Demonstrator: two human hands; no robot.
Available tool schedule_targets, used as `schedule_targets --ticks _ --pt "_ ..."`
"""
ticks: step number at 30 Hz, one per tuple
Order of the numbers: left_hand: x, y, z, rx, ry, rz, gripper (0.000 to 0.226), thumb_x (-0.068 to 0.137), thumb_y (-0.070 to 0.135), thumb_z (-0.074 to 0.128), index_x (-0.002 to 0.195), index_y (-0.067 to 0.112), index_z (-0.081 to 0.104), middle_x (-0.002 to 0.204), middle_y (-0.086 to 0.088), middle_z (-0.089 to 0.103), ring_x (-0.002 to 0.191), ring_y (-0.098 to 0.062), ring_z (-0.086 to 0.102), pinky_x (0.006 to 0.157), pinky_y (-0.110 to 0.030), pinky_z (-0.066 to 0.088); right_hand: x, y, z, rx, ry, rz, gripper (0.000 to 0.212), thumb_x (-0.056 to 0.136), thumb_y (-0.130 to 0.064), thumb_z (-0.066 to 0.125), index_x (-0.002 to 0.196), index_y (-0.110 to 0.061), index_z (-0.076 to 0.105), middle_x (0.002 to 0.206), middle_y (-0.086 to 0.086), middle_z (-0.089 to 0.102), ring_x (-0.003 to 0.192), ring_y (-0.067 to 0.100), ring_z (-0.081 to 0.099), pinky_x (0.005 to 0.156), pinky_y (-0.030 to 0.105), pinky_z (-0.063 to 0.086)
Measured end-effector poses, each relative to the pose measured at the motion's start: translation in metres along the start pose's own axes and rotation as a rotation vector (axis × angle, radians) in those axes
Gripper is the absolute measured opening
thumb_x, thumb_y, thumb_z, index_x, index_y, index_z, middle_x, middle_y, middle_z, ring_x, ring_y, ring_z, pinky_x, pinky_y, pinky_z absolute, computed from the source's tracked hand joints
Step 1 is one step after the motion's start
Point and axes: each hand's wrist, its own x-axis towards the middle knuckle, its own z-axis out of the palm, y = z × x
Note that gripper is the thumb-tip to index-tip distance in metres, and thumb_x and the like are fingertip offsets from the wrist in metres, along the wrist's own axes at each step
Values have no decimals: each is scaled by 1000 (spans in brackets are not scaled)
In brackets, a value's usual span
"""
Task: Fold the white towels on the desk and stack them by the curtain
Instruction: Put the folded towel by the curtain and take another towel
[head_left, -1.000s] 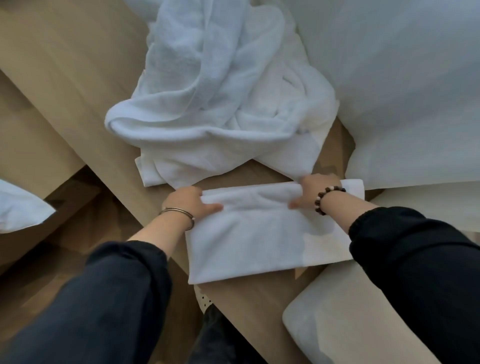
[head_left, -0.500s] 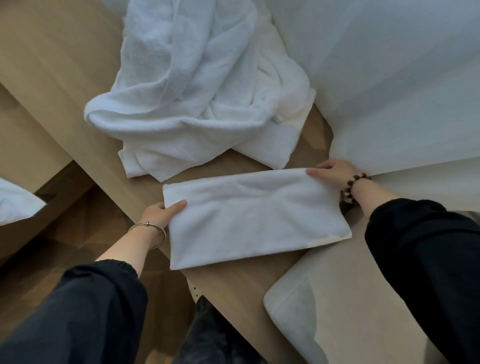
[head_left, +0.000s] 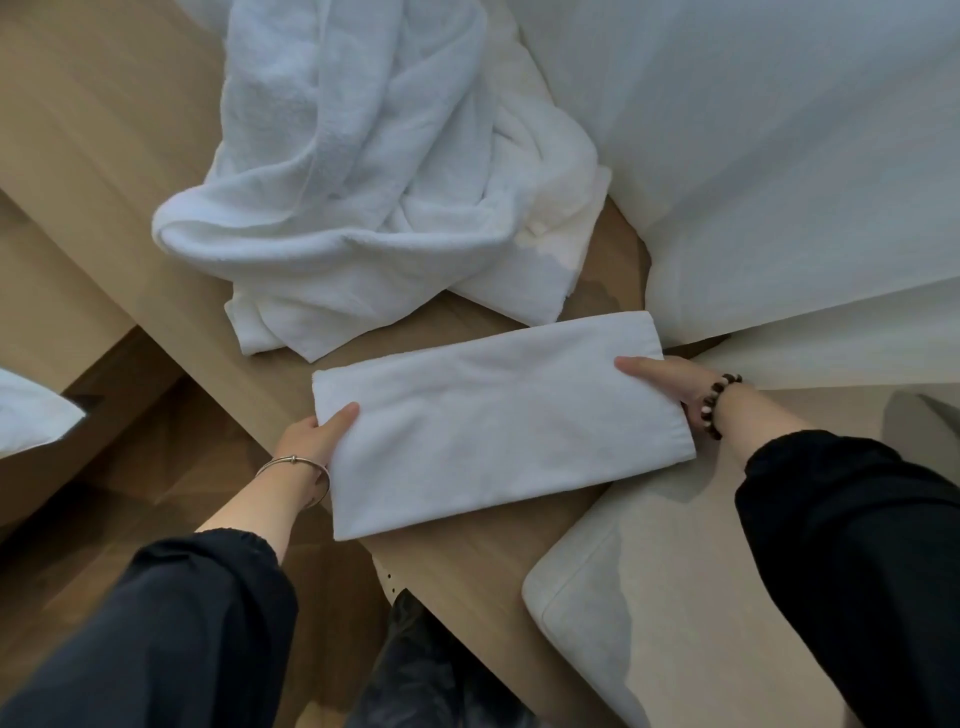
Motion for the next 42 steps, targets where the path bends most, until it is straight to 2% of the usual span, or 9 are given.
schedule_targets --ticks 5,9,14,22,29,31,33,39,42 --pt "-3 -3 -3 7 -54 9 57 87 43 63 130 8 49 112 -10 62 95 -29 62 85 -44 49 -7 1 0 112 -94 16 47 71 -19 69 117 -12 61 107 10 71 99 29 66 79 44 50" --pt "-3 -7 -4 -55 -118 23 50 86 32 68 127 11 51 114 -10 64 92 -26 64 77 -41 50 -7 -2 0 137 -74 -20 53 69 -23 72 120 -16 60 113 11 69 105 31 63 83 46 50" --pt "0 -9 -3 -46 -95 35 49 87 27 67 129 8 51 117 -13 63 98 -32 62 87 -47 49 -1 -6 2 157 -29 -114 60 66 -28 75 122 -26 55 114 8 69 103 30 65 81 45 52" --pt "8 -9 -1 6 -55 35 38 90 34 62 120 13 52 110 -9 63 99 -32 61 95 -53 47 -5 -10 7 78 100 -234 60 55 -32 82 109 -14 66 100 6 73 94 26 69 76 39 54" --pt "10 -8 4 71 5 55 40 92 35 58 122 9 53 111 -12 61 101 -35 60 97 -52 45 -10 -13 8 -207 209 -291 23 78 -38 74 92 -21 66 96 1 71 90 20 67 79 35 54" --pt "11 -7 6 86 21 62 44 93 36 58 126 7 52 113 -13 60 102 -36 59 97 -52 45 -11 -14 5 -353 247 -263 30 79 -49 70 92 -22 66 91 -5 70 85 14 66 71 28 52" --pt "10 -7 7 83 31 65 46 93 36 58 128 7 52 116 -14 60 104 -37 59 98 -52 45 -11 -13 2 -330 168 -143 46 72 -54 72 100 -18 66 97 -2 71 91 17 66 82 33 51" --pt "-2 -13 3 -171 -3 -36 36 87 36 66 114 16 55 100 -5 64 90 -29 62 86 -48 49 -16 10 -4 -96 -136 51 92 39 -41 95 121 -15 60 115 6 69 108 25 63 89 43 50" --pt "-4 -13 6 -67 21 46 34 90 38 61 114 15 54 99 -5 64 85 -27 61 77 -41 48 -11 10 1 -141 -21 40 77 68 -38 79 133 -8 51 127 12 61 116 31 57 103 51 41"
